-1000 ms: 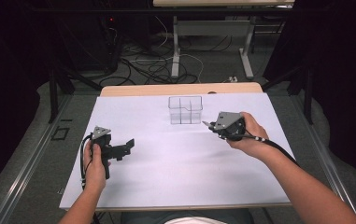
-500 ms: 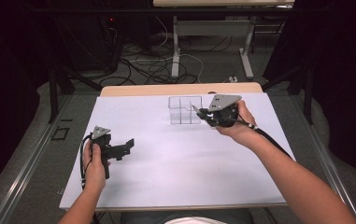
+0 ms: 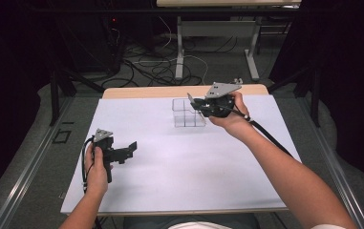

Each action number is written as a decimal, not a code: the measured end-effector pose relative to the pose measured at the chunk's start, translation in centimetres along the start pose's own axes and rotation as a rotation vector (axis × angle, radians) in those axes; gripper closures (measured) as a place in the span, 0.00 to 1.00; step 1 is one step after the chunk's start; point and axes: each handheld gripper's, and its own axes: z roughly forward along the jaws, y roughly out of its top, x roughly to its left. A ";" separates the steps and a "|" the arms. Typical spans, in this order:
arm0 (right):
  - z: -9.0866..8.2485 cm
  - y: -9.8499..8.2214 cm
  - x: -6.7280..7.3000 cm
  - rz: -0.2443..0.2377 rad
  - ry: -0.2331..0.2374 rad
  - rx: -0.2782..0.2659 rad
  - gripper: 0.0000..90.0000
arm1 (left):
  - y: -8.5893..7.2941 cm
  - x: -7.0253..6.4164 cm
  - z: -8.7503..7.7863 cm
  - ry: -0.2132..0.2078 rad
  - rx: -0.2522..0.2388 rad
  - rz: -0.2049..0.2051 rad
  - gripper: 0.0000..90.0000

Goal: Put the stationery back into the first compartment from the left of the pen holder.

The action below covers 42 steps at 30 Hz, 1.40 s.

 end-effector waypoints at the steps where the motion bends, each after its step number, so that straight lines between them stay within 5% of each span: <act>1: 0.2 0.1 0.0 0.010 0.001 -0.004 0.89 | 0.0 0.0 0.0 -0.001 0.001 -0.001 0.00; 30: 5.0 -1.1 -1.2 0.313 -0.102 -0.241 0.89 | -0.1 0.2 0.2 -0.011 0.007 -0.009 0.00; 42: 7.2 -2.3 -1.5 0.375 -0.127 -0.293 0.89 | -0.1 0.2 0.0 -0.006 0.005 -0.015 0.00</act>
